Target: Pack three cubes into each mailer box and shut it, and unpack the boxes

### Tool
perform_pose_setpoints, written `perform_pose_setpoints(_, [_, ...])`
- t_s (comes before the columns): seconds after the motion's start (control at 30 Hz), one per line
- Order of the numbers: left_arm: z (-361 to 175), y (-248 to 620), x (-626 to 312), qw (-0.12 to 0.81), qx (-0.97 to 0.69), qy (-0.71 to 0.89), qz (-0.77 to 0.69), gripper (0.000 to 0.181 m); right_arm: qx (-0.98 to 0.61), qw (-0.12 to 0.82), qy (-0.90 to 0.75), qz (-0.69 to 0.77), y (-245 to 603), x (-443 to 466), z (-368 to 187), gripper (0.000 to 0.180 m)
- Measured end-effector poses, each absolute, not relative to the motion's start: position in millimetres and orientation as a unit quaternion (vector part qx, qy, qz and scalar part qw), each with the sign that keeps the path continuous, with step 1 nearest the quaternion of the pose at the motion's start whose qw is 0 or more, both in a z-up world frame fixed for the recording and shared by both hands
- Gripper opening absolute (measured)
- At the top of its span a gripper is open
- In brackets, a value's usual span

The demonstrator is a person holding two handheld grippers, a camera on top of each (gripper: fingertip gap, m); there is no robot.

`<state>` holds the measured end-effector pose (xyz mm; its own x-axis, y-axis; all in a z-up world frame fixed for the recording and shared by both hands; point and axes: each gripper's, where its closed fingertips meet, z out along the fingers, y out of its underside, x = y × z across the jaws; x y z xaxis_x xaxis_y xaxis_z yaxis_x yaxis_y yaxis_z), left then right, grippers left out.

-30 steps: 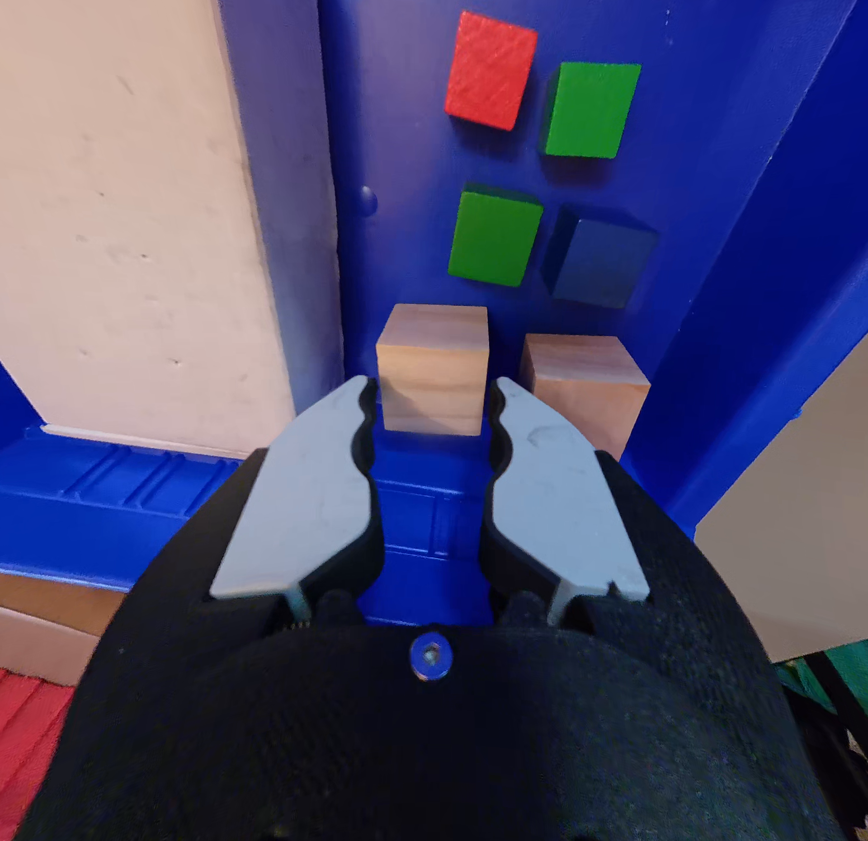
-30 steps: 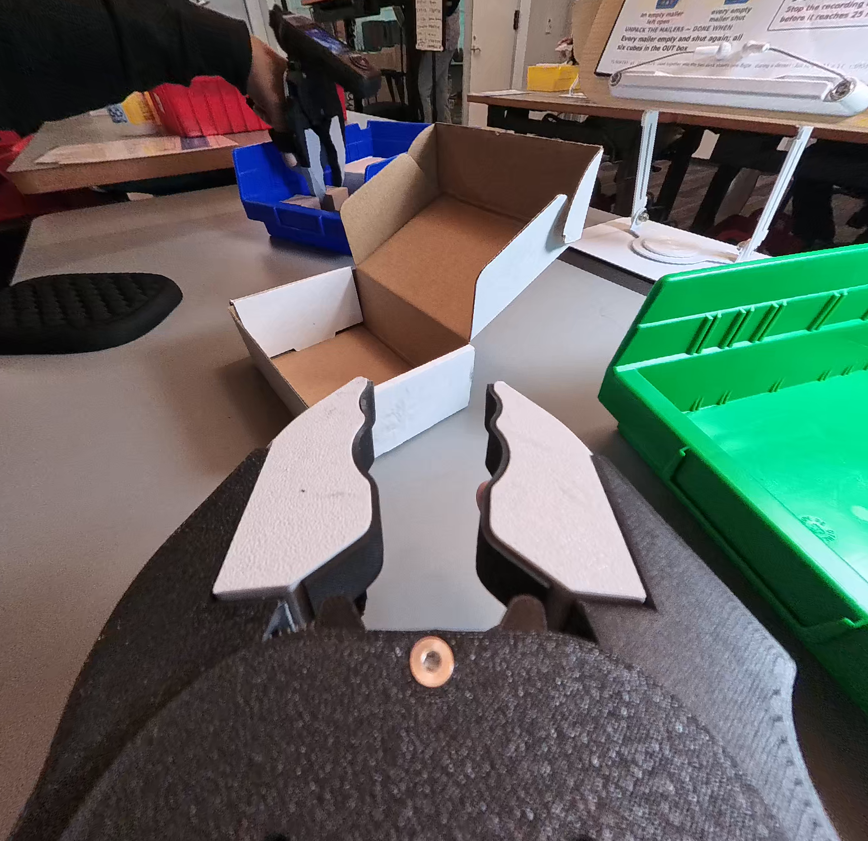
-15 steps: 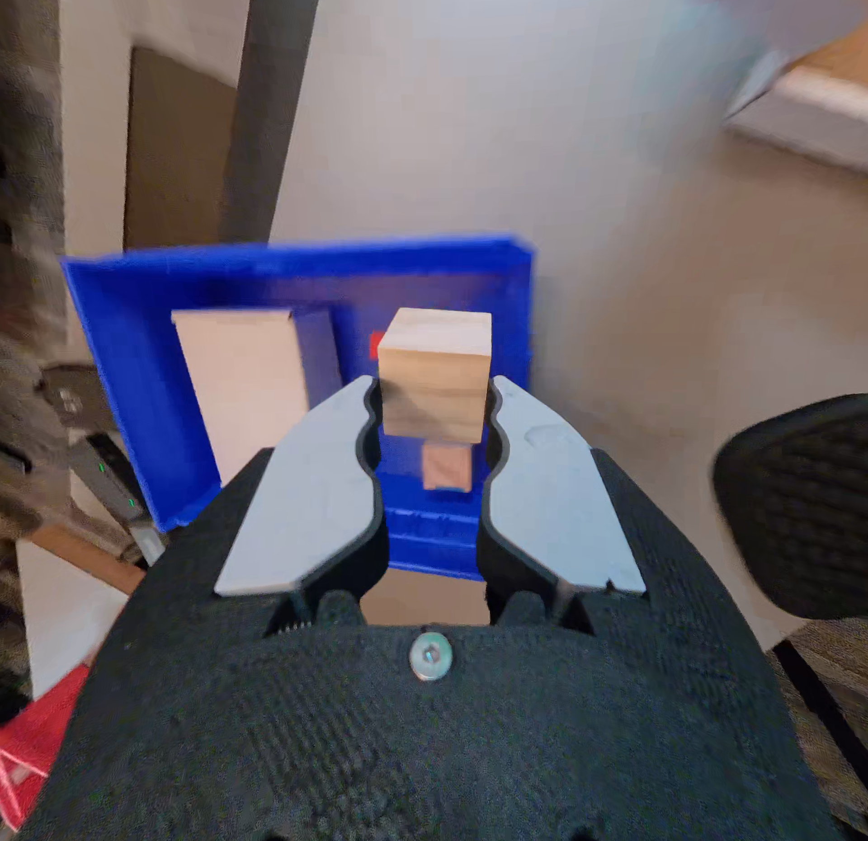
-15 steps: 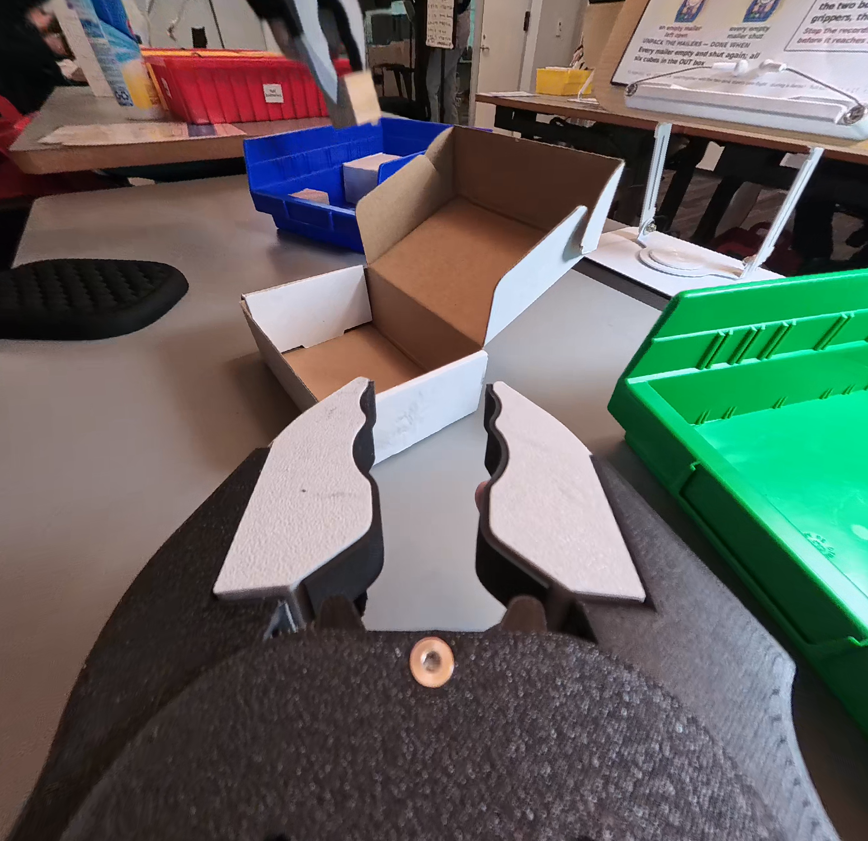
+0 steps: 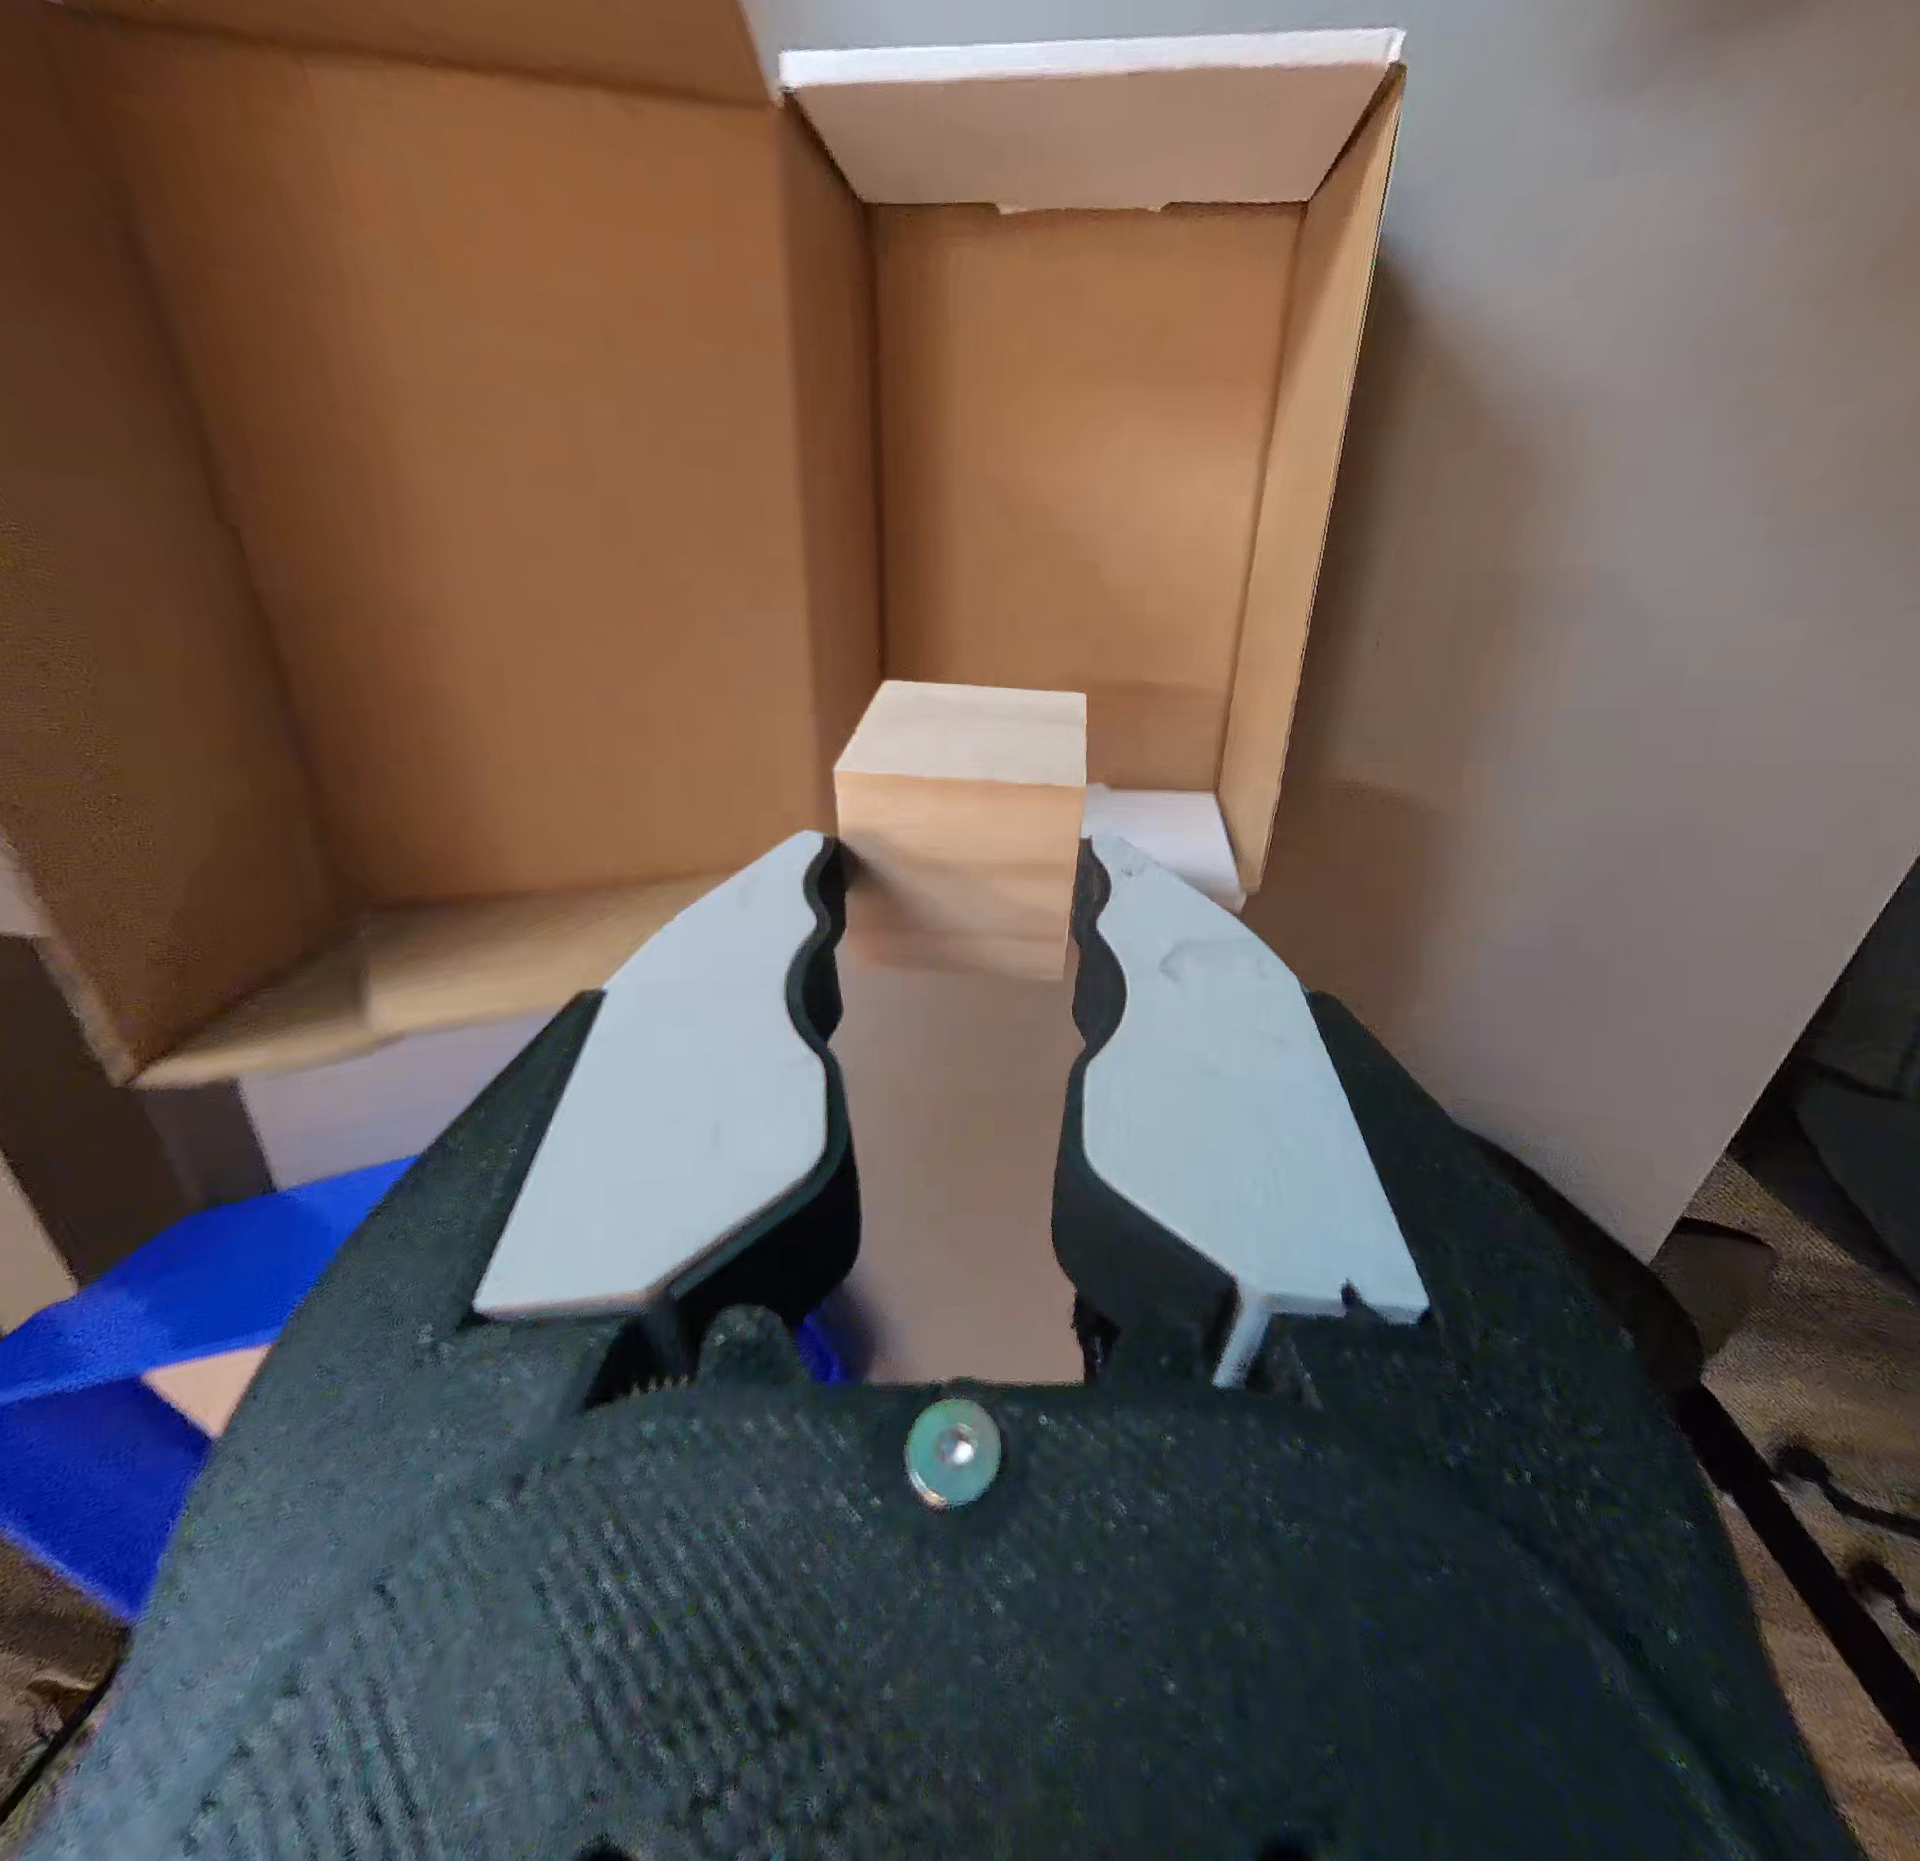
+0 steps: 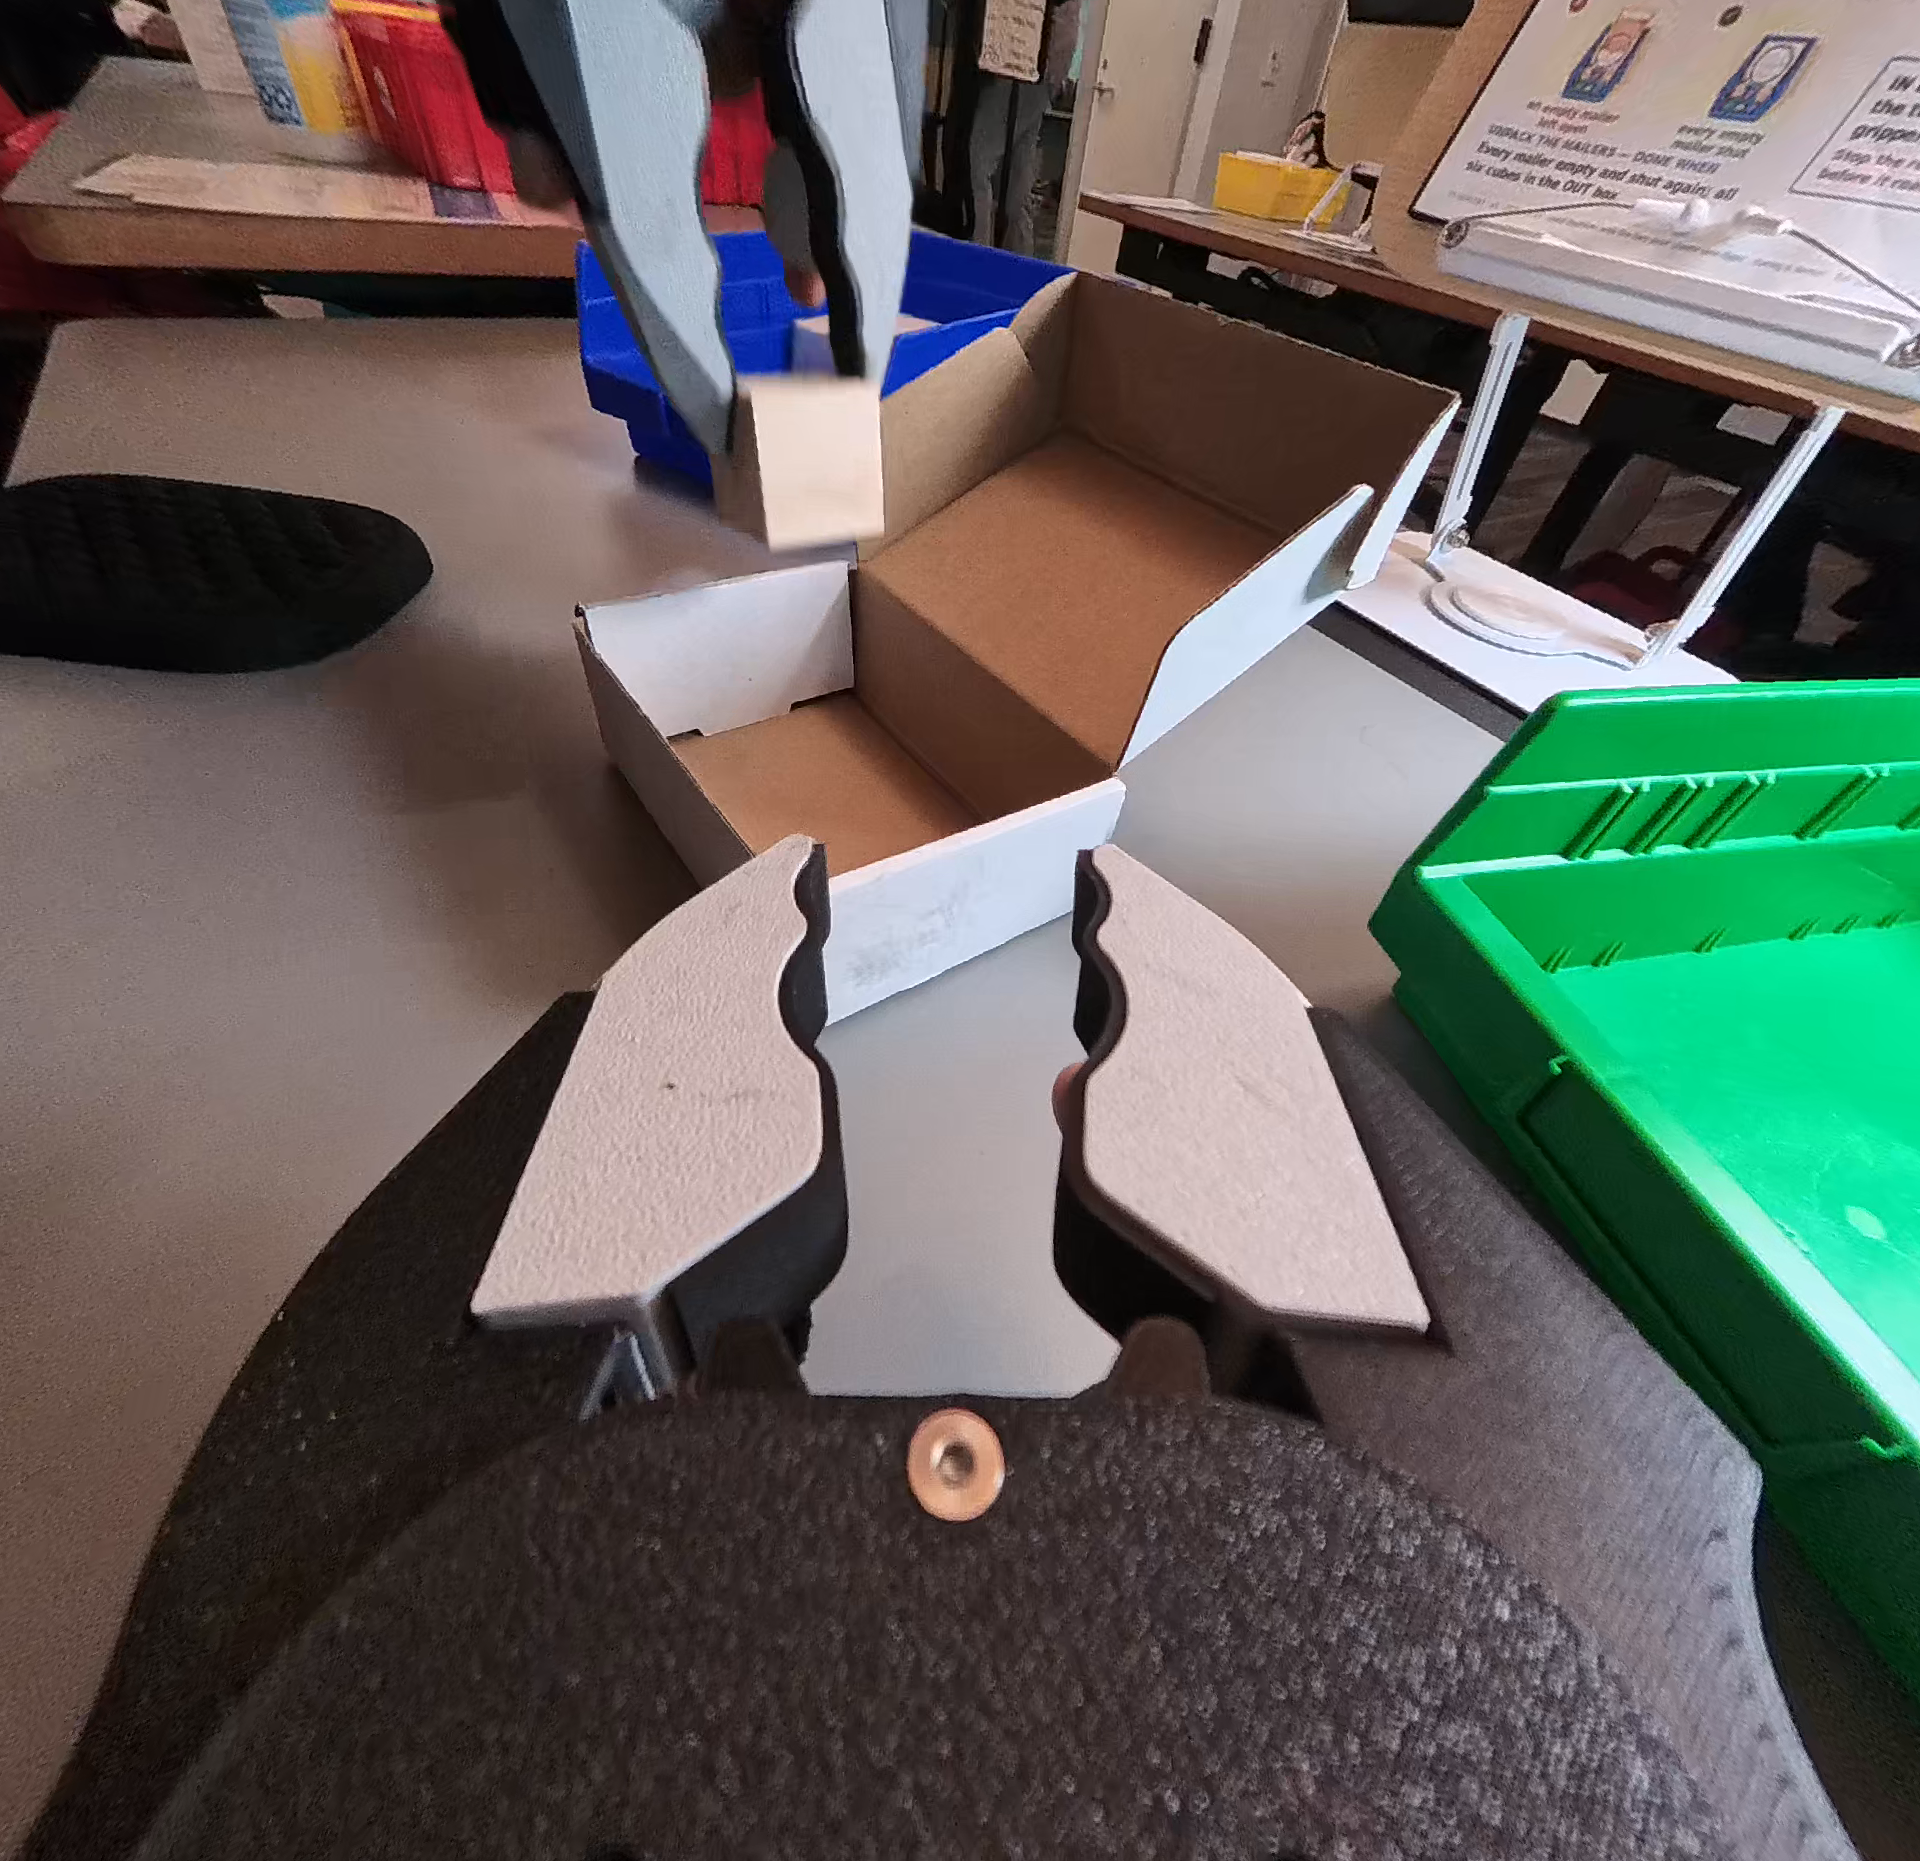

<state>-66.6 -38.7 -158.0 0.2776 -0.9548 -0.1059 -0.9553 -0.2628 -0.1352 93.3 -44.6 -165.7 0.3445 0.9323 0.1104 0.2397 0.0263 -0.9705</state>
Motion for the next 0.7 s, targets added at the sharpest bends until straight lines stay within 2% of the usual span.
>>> perform_pose_setpoints(0.03, [-168,-40,-62,0.073,-0.796,0.601,0.000,0.042,-0.620,0.537,-0.472,0.324,-44,94,-166,0.045])
perform_pose_setpoints(0.33, [-224,-47,-57,0.005,-0.799,0.600,0.028,0.042,-0.623,0.537,-0.462,0.332,-41,99,-164,0.045])
perform_pose_setpoints(0.7, [-236,-49,-57,0.013,-0.807,0.590,0.029,0.042,-0.629,0.517,-0.484,0.320,-46,95,-173,0.048])
